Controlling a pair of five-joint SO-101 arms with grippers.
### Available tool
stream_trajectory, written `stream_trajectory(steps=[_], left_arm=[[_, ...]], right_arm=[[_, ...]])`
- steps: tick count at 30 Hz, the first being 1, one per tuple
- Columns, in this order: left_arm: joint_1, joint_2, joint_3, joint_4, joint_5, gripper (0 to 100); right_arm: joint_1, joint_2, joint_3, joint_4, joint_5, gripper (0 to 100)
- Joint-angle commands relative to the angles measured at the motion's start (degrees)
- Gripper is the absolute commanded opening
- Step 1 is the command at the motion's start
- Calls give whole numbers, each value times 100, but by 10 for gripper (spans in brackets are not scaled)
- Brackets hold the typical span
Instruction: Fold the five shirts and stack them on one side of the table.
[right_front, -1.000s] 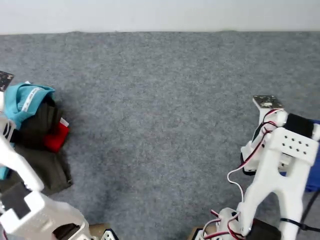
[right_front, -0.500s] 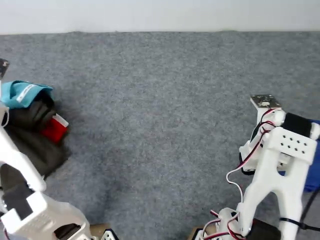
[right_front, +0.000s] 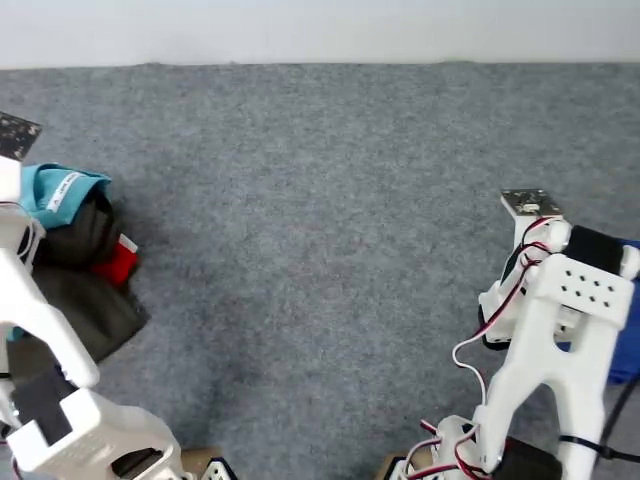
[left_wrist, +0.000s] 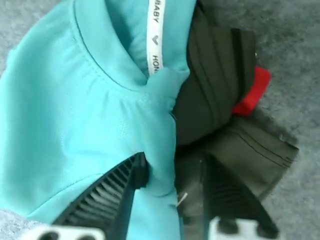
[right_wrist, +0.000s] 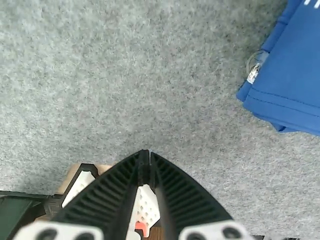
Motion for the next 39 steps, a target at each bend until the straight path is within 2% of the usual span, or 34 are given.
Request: stream_trajectory(steps=[1, 7, 15, 23, 27, 36, 39], left_arm=[[-35, -246, -286, 79, -62, 188], [-193, -246, -286, -105, -53, 179], [-176, -246, -382, -237, -62, 15], [-158, -325, -1147, -35, -44, 15], [220, -633, -1675, 387, -44, 15], [835, -686, -1684, 818, -44, 16], [1292, -703, -1780, 976, -44, 15]], right_arm=[[-75, -127, -35, 233, -35, 9], [-75, -127, -35, 233, -35, 9], [-75, -154, -35, 233, -35, 9], [-75, -171, -35, 233, -44, 9], [-75, -171, -35, 233, -44, 9], [-75, -171, -35, 233, -53, 9], [-75, -171, -35, 233, -53, 9]])
